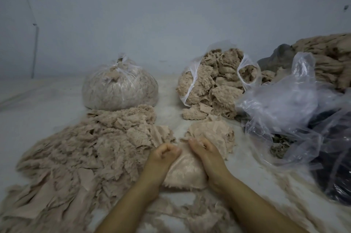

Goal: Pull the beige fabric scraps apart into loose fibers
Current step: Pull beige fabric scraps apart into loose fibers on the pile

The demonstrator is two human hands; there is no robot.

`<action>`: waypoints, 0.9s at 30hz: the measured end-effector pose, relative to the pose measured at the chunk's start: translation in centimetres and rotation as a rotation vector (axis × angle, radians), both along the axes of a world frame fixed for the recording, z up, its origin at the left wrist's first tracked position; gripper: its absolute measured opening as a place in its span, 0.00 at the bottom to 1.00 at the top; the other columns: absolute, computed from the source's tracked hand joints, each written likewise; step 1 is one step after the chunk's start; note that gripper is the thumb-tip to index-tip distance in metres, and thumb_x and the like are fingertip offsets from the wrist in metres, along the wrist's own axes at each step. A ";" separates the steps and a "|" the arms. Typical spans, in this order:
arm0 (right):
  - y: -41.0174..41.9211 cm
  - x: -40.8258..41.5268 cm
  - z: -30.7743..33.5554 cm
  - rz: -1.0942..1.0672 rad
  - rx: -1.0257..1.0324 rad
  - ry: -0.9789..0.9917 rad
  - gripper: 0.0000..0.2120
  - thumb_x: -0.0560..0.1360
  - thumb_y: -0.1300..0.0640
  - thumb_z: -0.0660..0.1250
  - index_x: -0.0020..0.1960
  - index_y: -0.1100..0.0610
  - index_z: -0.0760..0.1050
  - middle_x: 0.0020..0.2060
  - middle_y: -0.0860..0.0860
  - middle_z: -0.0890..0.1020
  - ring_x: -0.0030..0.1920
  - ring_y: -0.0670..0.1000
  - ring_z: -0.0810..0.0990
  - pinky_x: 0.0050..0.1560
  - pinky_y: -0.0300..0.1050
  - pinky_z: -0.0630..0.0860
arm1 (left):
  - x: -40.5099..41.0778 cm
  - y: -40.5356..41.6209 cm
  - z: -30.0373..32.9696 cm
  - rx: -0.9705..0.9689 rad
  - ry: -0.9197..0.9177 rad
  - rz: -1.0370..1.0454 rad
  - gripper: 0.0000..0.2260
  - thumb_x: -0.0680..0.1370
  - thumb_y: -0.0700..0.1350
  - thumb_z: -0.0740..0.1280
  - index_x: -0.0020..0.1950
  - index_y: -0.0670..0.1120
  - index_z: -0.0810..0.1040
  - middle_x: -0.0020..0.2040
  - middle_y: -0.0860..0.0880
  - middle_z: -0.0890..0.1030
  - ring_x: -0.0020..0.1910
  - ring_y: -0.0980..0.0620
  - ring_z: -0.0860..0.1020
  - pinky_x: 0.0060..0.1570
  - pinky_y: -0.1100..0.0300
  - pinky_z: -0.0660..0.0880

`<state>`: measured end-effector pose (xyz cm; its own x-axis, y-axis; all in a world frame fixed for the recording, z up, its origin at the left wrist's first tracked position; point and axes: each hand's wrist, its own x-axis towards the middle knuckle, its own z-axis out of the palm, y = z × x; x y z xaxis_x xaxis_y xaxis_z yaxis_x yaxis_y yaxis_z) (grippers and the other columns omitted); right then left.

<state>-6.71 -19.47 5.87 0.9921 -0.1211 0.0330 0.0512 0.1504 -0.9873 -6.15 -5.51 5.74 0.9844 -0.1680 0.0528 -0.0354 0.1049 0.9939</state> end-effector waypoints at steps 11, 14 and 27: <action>-2.3 2.9 0.8 -0.356 -0.218 -0.196 0.14 0.79 0.53 0.64 0.37 0.57 0.74 0.31 0.49 0.78 0.34 0.49 0.75 0.36 0.42 0.69 | 1.9 2.4 0.1 -0.082 -0.021 0.260 0.13 0.79 0.42 0.63 0.36 0.42 0.70 0.25 0.48 0.67 0.20 0.56 0.60 0.20 0.66 0.56; -5.4 4.8 2.4 -0.531 -0.548 -0.084 0.10 0.79 0.52 0.63 0.50 0.59 0.75 0.45 0.55 0.79 0.49 0.57 0.77 0.46 0.47 0.70 | 2.6 3.7 0.4 0.273 -0.153 0.273 0.10 0.79 0.43 0.65 0.38 0.42 0.74 0.26 0.51 0.72 0.23 0.56 0.67 0.24 0.63 0.65; 4.4 7.5 -1.4 -0.082 -1.081 0.009 0.18 0.77 0.44 0.62 0.53 0.59 0.77 0.49 0.56 0.82 0.52 0.56 0.79 0.50 0.44 0.72 | 3.8 5.9 -2.5 1.090 -0.662 0.141 0.10 0.76 0.45 0.68 0.56 0.47 0.80 0.53 0.51 0.81 0.55 0.51 0.76 0.58 0.63 0.64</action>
<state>0.75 -15.11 4.51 0.9830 -0.0987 0.1549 0.0132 -0.8031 -0.5957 -2.33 0.35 3.24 0.8360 -0.3301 0.4383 -0.4976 -0.7928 0.3520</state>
